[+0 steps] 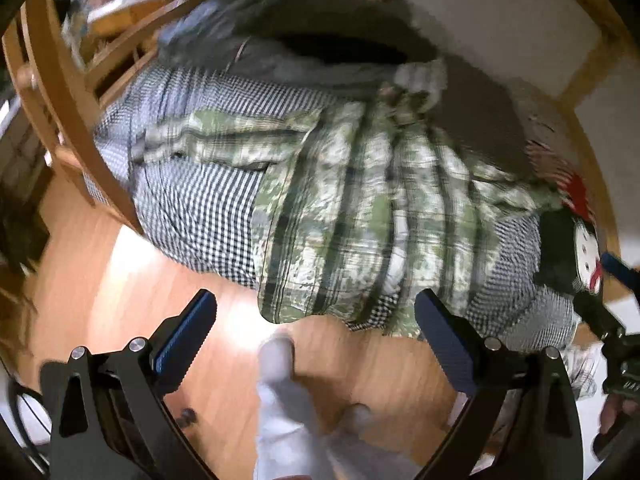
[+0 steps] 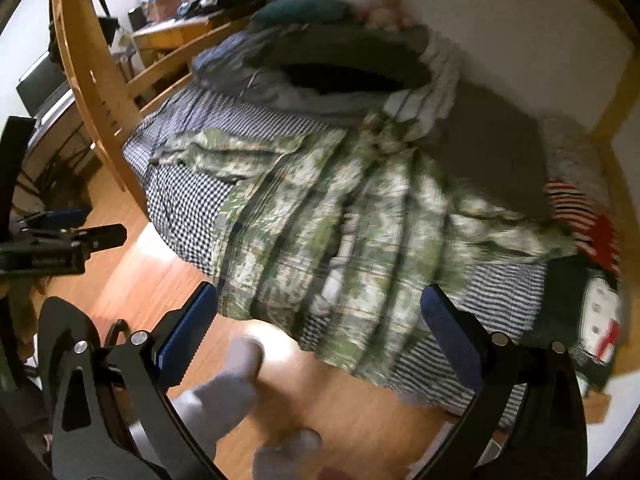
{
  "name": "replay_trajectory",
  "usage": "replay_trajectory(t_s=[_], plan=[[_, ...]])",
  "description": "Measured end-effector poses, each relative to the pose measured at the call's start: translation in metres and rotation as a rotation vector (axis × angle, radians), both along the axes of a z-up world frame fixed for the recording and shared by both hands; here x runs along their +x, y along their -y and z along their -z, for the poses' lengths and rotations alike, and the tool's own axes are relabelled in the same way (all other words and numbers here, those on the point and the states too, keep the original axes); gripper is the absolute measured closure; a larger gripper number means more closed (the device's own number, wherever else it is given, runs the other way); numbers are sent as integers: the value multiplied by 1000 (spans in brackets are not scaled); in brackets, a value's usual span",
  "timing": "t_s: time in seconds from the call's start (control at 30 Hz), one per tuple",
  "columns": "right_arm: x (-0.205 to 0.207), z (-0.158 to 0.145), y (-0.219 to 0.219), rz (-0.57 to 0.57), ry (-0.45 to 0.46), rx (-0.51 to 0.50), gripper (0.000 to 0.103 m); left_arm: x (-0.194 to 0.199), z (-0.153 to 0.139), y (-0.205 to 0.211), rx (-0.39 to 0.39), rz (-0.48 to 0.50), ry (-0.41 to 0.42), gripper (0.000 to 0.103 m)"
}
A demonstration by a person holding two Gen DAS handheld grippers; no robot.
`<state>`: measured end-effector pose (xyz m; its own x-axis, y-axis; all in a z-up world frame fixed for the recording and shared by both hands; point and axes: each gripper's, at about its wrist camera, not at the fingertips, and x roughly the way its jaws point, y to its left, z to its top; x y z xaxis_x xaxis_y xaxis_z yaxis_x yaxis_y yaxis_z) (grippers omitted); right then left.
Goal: Fold large clothes
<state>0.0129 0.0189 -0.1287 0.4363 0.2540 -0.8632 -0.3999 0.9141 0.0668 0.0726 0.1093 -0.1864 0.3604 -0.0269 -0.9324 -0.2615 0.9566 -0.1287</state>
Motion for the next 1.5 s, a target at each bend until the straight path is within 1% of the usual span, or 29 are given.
replay_trajectory(t_s=[0.03, 0.07, 0.1, 0.2, 0.27, 0.3, 0.33, 0.4, 0.43, 0.47, 0.5, 0.53, 0.57, 0.63, 0.7, 0.73, 0.8, 0.87, 1.07, 1.17, 1.23, 1.33, 1.4, 1.43, 1.5], plan=[[9, 12, -9, -8, -4, -6, 3, 13, 21, -15, -24, -13, -12, 5], [24, 29, -26, -23, 1, -17, 3, 21, 32, -24, -34, -17, -14, 6], [38, 44, -43, -41, 10, -36, 3, 36, 51, -40, -38, -24, -9, 6], [73, 84, -91, -94, 64, -86, 3, 76, 94, -76, -63, -14, 4, 6], [95, 105, -119, -128, 76, -88, 3, 104, 123, -104, -47, -32, 12, 6], [105, 116, -134, -153, 83, -84, 3, 116, 136, -117, -53, -44, 21, 6], [118, 131, -155, -182, 110, -107, 3, 124, 147, -128, -67, -54, 28, 6], [138, 155, -194, -254, 170, -146, 3, 147, 180, -162, -110, -86, 36, 6], [144, 164, -209, -279, 197, -156, 3, 157, 195, -178, -108, -104, 37, 6], [153, 176, -228, -312, 225, -166, 3, 170, 216, -198, -88, -128, 35, 6], [158, 183, -241, -337, 242, -169, 3, 179, 230, -212, -91, -138, 33, 6], [166, 198, -265, -382, 272, -181, 3, 185, 243, -228, -116, -144, 47, 6], [170, 206, -281, -414, 296, -194, 3, 191, 256, -244, -153, -170, 54, 5], [178, 229, -323, -500, 356, -242, 3, 201, 280, -282, -252, -258, 60, 6], [182, 250, -363, -597, 417, -285, 3, 210, 298, -314, -350, -336, 76, 6], [182, 255, -376, -628, 433, -300, 3, 214, 305, -327, -382, -369, 82, 6], [187, 268, -403, -695, 445, -310, 3, 223, 314, -352, -416, -419, 106, 6], [192, 276, -419, -725, 445, -311, 3, 232, 319, -367, -442, -431, 127, 6], [217, 295, -452, -743, 425, -312, 3, 256, 318, -394, -467, -434, 191, 6], [226, 301, -458, -750, 412, -302, 3, 260, 320, -409, -503, -458, 212, 6], [231, 304, -464, -776, 392, -282, 3, 264, 320, -418, -525, -483, 233, 6], [227, 301, -471, -808, 386, -237, 3, 262, 312, -428, -502, -500, 249, 6], [223, 302, -473, -827, 401, -249, 3, 265, 308, -432, -496, -509, 253, 6], [219, 304, -477, -835, 418, -258, 4, 268, 306, -434, -497, -508, 263, 7], [213, 305, -482, -834, 459, -273, 7, 270, 300, -438, -484, -506, 277, 21]])
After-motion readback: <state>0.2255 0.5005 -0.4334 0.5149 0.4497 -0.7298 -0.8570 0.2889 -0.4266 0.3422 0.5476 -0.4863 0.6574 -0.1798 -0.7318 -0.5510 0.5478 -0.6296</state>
